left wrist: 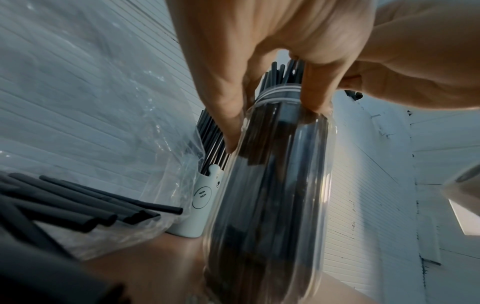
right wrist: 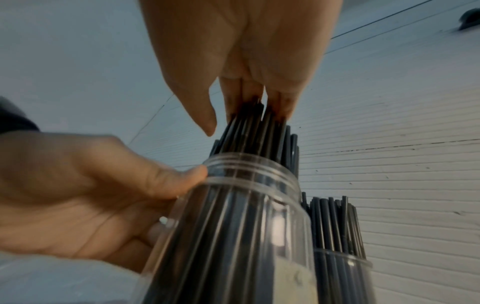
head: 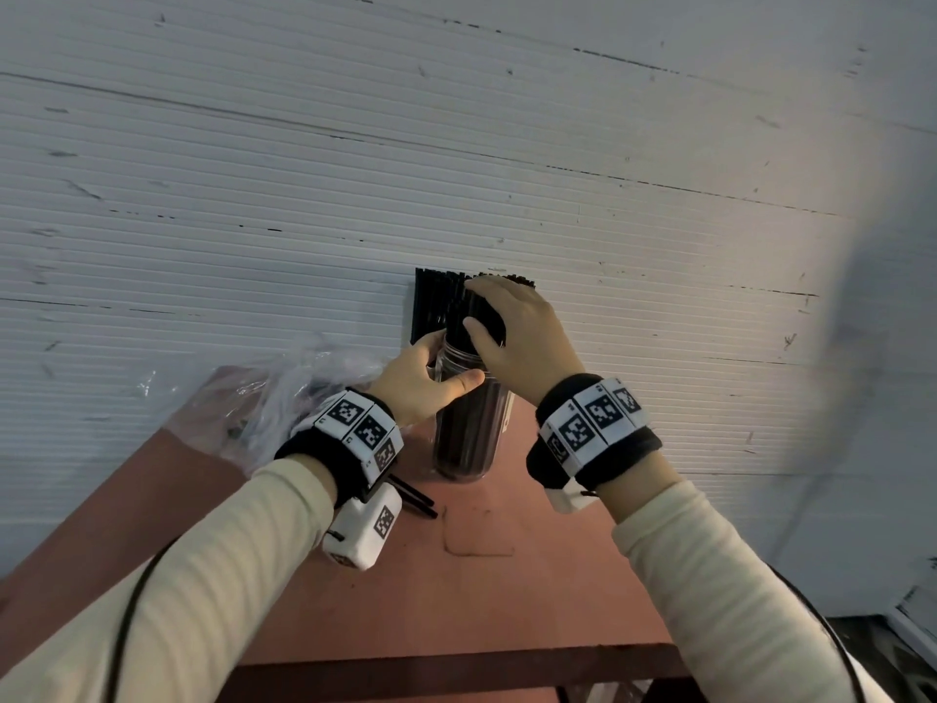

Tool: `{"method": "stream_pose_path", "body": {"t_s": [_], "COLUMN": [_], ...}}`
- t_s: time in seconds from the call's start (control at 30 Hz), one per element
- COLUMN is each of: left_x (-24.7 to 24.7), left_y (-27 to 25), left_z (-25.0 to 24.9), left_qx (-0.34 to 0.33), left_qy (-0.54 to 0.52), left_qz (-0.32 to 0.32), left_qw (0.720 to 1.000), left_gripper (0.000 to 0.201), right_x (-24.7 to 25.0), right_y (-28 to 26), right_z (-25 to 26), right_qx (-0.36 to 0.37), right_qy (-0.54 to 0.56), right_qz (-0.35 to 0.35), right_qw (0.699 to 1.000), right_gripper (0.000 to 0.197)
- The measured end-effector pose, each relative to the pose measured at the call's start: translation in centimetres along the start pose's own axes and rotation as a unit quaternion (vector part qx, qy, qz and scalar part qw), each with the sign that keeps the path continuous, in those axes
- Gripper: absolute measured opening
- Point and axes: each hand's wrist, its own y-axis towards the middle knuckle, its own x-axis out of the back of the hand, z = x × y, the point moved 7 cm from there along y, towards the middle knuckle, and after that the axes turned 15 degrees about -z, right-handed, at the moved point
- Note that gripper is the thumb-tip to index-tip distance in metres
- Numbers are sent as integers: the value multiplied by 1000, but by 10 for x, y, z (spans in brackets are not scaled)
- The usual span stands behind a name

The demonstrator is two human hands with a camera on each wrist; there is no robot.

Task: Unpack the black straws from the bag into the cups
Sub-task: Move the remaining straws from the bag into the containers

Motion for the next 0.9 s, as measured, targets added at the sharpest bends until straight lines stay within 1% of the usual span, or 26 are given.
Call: {"method": "stream_pose_path", "body": {"t_s": [0.07, 0.1, 0.2, 0.3, 0.37, 0.4, 0.47, 0.5, 0.57, 0.67, 0.83, 0.9], "left_x": [0, 0, 0, 0, -2, -4, -8, -10, -13, -13, -13, -13], "left_y": [0, -1, 0, 1, -1, -2, -3, -5, -5, -2, -2, -3], "left_z": [0, 0, 1, 1, 0, 2, 3, 2, 0, 0, 3, -1], "left_qx": [0, 0, 4, 2, 0, 2, 3, 6, 7, 22, 41, 52], "left_qy": [-2, -2, -6, -14, -20, -20, -27, -31, -38, -40, -65, -79], "left_qz": [2, 4, 5, 15, 25, 30, 41, 49, 56, 55, 64, 78], "left_qw": [1000, 1000, 1000, 1000, 999, 999, 999, 998, 998, 997, 995, 992], "left_gripper": [69, 70, 73, 74, 74, 77, 95, 100, 98, 84, 78, 79], "right_x": [3, 7, 16, 9, 6, 5, 4, 4, 3, 4, 5, 9], "right_y": [3, 5, 6, -2, -6, -8, -11, -12, -12, -11, -7, -5], "right_z": [0, 0, 2, 5, 5, 5, 9, 11, 12, 11, 10, 13], "right_qx": [0, -7, -35, -22, -18, -14, 6, 18, 34, 42, 24, 35], "right_qy": [-3, 9, 45, 14, -3, -7, -19, -23, -28, -28, -24, -19], "right_qz": [4, -5, -39, -29, -38, -46, -67, -76, -85, -85, -44, -45], "right_qw": [1000, 1000, 998, 999, 999, 999, 998, 997, 995, 995, 998, 998], "right_gripper": [47, 48, 42, 41, 41, 40, 38, 37, 35, 34, 37, 39]}}
